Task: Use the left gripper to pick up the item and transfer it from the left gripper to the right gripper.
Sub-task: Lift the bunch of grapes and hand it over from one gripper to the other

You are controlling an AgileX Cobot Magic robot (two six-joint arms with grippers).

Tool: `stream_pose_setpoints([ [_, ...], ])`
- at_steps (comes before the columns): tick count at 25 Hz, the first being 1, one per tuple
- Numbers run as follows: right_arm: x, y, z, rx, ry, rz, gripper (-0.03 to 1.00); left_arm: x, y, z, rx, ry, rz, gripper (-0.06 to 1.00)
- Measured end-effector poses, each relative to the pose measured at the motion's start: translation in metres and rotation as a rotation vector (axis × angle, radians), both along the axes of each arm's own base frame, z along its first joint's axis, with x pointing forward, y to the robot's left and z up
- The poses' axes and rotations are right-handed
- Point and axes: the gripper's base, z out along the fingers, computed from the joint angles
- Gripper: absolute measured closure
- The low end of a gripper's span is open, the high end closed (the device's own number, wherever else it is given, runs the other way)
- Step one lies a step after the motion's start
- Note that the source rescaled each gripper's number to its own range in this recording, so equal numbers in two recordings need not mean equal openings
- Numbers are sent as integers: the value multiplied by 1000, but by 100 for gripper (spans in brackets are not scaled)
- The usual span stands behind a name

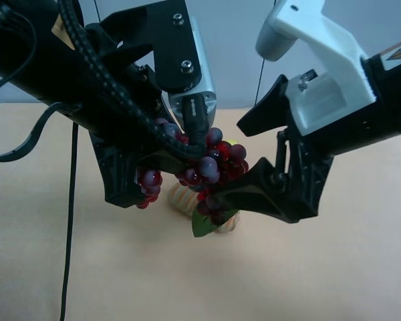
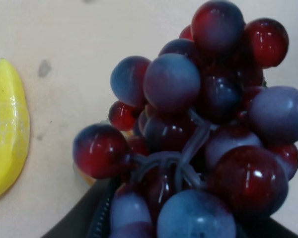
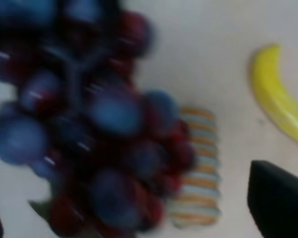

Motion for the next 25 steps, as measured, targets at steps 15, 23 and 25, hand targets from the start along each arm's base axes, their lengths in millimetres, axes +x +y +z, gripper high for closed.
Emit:
stream_pose_setpoints([
  [15,26,19,-32,-82,-53,35,-1,-1,1,3,-7,-4,0,92],
  [23,34,31,-44,-42,-26,47,-1,-4,5,9,-25,-19,0,92],
  [25,34,33,-45,-29,-33,65,-1,-5,5,10,-29,-14,1,92],
])
